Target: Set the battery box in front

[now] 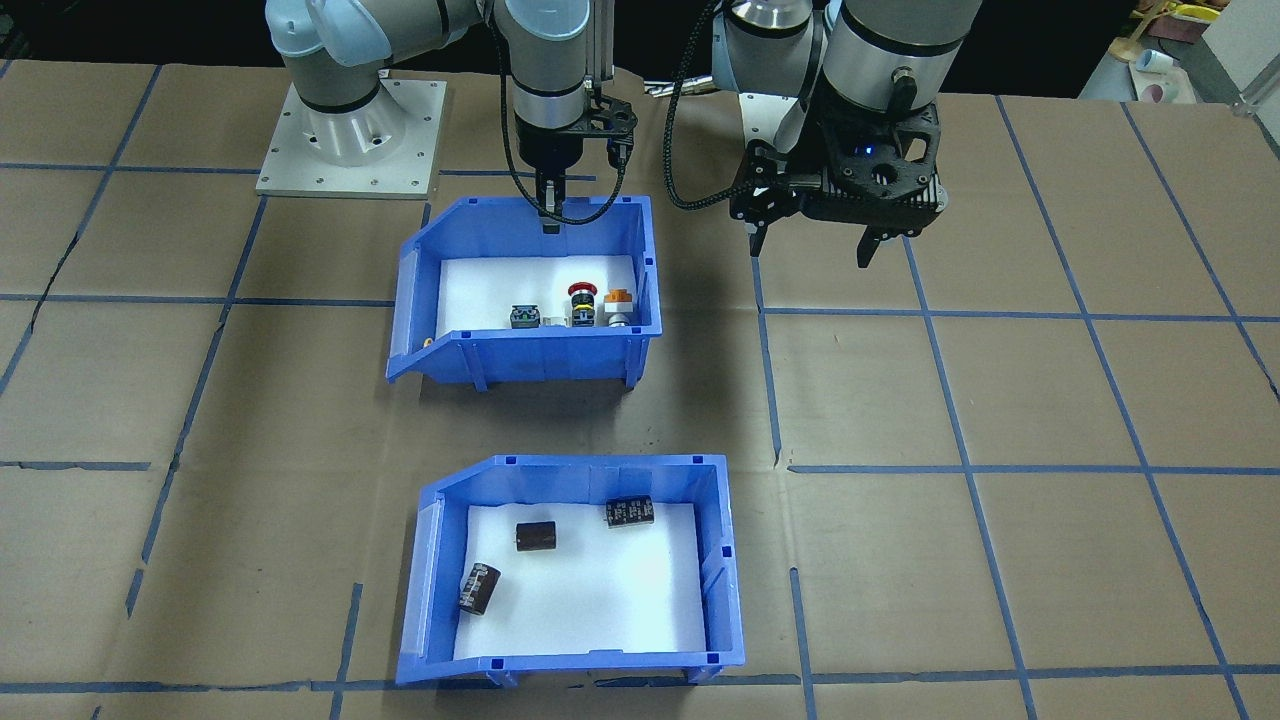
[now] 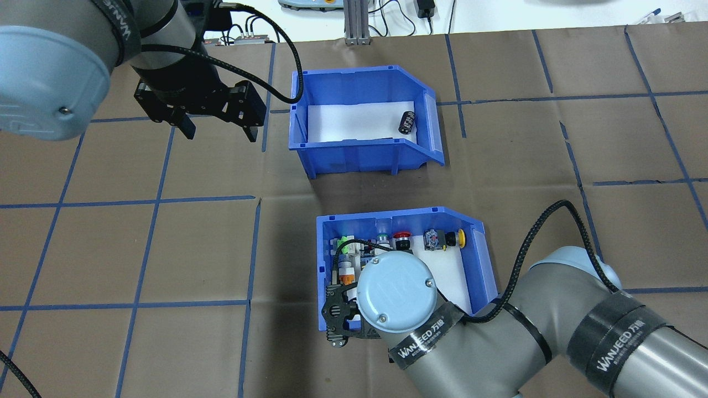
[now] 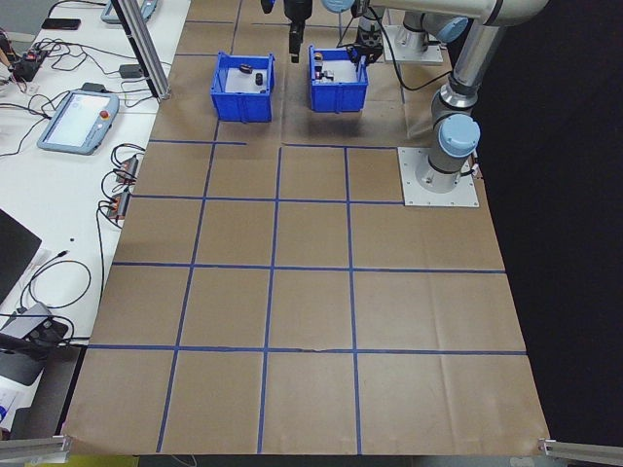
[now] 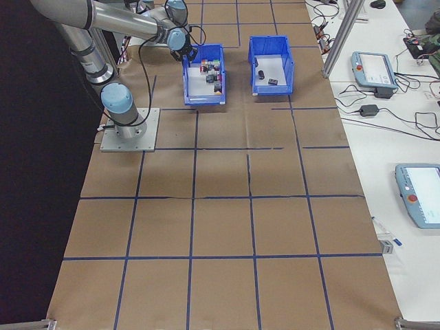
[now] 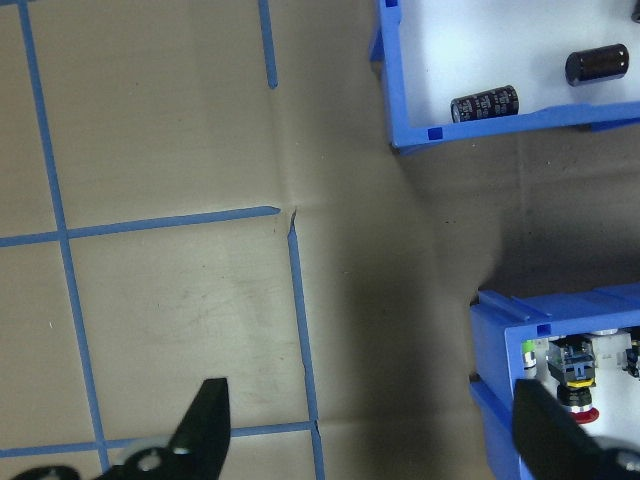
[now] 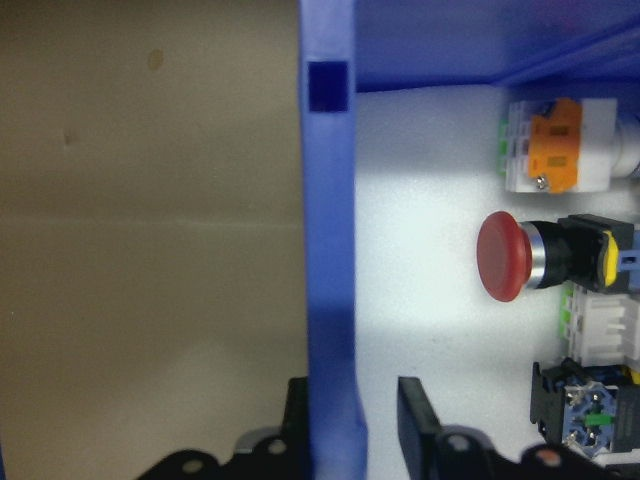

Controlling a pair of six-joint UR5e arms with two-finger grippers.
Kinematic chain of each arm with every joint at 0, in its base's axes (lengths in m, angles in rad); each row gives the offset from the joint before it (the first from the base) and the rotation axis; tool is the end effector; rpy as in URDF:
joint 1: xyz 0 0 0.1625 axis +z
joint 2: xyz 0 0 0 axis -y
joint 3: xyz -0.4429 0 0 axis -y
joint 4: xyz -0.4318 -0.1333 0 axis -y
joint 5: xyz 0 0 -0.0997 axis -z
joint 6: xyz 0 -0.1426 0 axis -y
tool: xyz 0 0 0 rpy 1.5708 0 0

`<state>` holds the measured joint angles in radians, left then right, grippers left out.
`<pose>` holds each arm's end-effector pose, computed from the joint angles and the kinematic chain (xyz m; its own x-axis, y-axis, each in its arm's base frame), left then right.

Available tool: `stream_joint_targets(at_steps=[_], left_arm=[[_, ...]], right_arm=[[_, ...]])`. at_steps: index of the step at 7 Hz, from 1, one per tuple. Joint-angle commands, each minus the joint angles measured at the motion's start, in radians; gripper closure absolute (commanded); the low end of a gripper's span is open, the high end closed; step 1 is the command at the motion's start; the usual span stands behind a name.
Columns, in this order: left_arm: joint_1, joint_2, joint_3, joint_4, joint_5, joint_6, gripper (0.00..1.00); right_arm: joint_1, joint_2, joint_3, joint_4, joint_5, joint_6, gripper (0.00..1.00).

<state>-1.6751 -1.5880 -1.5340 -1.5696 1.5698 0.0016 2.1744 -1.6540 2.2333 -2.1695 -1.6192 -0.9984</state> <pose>-0.1891 -0.5251 0.4733 -0.9944 0.1057 0.0010 0.1057 0.9942 -0.0208 0.3464 -0.2798 0.2270 0.0313 -0.9986 0.0425 -0.9991 -0.0301 0.0302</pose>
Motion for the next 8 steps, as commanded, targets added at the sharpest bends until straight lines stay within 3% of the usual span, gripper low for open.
stream_joint_targets(at_steps=[1,4,7,8], left_arm=[[0.000,-0.004,0.002,-0.004,-0.004,0.000,0.01],[0.000,-0.006,0.003,-0.003,-0.005,-0.008,0.01],[0.000,-0.003,0.005,0.000,-0.005,-0.008,0.01],[0.000,-0.003,0.005,0.003,-0.005,-0.008,0.01]], right_arm=[[-0.011,-0.019,-0.020,0.002,-0.011,-0.002,0.00],[-0.105,-0.049,-0.092,0.037,-0.008,0.001,0.00],[-0.310,-0.052,-0.211,0.072,-0.002,0.004,0.00],[-0.397,-0.055,-0.256,0.152,0.001,0.018,0.00]])
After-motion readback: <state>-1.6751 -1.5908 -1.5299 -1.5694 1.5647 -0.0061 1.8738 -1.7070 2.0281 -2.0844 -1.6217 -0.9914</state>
